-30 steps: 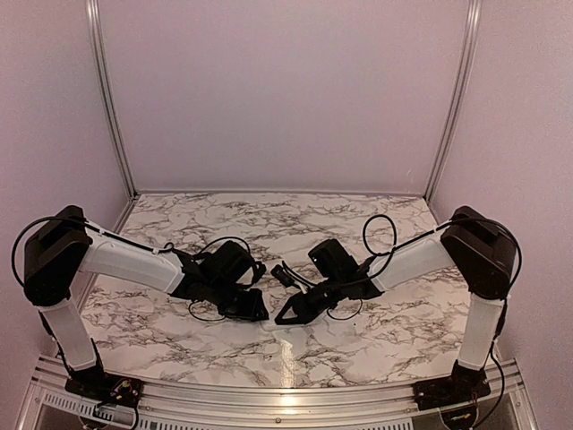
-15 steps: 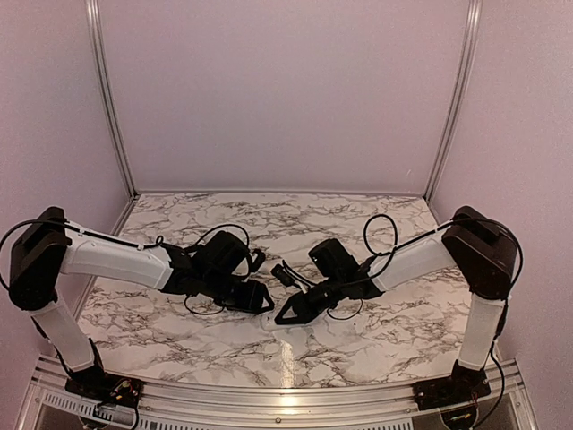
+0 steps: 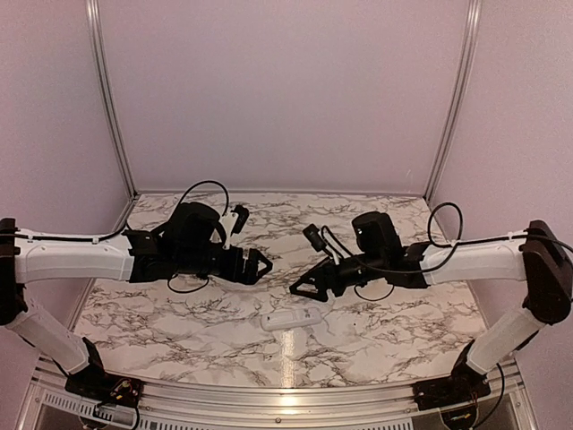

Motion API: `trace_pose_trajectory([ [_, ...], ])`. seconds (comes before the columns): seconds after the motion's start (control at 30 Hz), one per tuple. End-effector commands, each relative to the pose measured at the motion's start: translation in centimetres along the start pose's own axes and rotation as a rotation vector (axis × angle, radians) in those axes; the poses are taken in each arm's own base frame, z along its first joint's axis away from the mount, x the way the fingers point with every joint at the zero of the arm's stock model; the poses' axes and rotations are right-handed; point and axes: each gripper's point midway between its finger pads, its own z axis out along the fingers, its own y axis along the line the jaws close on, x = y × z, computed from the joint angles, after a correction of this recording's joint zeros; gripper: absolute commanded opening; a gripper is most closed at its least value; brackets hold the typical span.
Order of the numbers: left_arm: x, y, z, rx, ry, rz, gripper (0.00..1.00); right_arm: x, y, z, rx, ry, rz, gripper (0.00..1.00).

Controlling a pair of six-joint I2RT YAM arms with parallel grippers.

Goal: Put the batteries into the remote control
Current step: Press the battery cover onto the remote control without the battery cover, then pick up the remote control from the center of the board.

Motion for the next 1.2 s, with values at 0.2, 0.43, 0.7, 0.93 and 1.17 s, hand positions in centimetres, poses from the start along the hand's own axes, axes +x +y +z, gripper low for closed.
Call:
trace_pose_trajectory([
  [0.2,2.9,-1.7,3.0,0.087,0.225,0.409,0.99,-4.1,-0.7,-11.1,0.327,-0.354,-0.162,0.99],
  [0.43,7.1,-4.2,6.0,0.193,0.419,0.661,0.93,-4.5,-1.0,-16.2,0.435,-0.500,-0.120,0.99],
  [0.7,11.0,-4.5,9.6,0.170,0.585,0.776,0.82,-3.6,-0.5,-16.8,0.411,-0.514,-0.094,0.99],
  [0.93,11.9,-3.8,11.1,0.141,0.623,0.810,0.74,-3.5,-0.1,-17.2,0.396,-0.539,-0.088,0.99],
  [1.17,12.8,-2.6,12.6,0.100,0.652,0.817,0.69,-3.3,-0.2,-16.9,0.366,-0.535,-0.063,0.99],
])
